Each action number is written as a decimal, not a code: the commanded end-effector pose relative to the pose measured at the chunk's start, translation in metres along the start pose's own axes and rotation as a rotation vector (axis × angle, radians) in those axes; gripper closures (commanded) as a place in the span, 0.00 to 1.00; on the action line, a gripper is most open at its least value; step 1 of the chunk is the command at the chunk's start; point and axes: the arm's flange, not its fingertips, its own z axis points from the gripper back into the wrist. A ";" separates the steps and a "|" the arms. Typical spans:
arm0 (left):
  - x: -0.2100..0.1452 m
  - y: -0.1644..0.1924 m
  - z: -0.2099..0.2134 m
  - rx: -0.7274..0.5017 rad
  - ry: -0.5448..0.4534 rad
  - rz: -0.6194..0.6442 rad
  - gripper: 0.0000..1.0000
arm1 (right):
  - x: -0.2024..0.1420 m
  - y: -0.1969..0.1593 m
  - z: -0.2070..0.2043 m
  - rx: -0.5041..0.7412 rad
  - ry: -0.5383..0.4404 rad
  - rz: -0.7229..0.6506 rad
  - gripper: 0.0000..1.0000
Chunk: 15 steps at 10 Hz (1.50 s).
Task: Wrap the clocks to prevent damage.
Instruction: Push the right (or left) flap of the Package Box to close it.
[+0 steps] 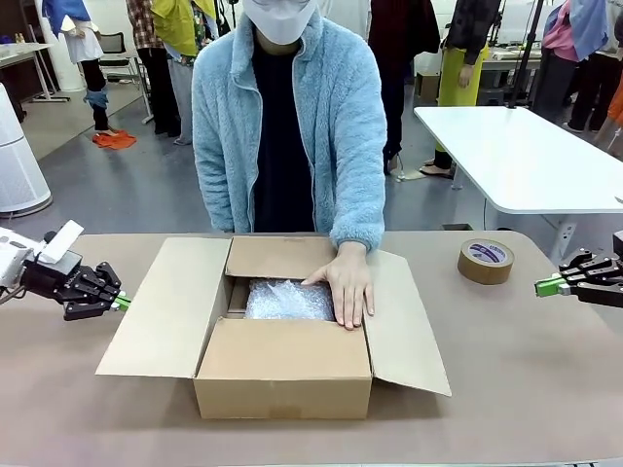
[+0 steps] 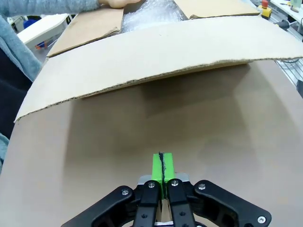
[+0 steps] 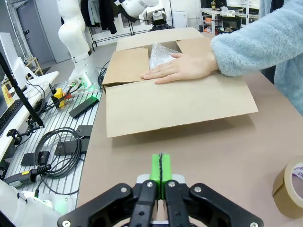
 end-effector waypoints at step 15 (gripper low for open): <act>0.018 -0.033 -0.067 0.110 -0.225 0.010 1.00 | 0.000 0.000 0.000 0.001 -0.009 0.000 0.99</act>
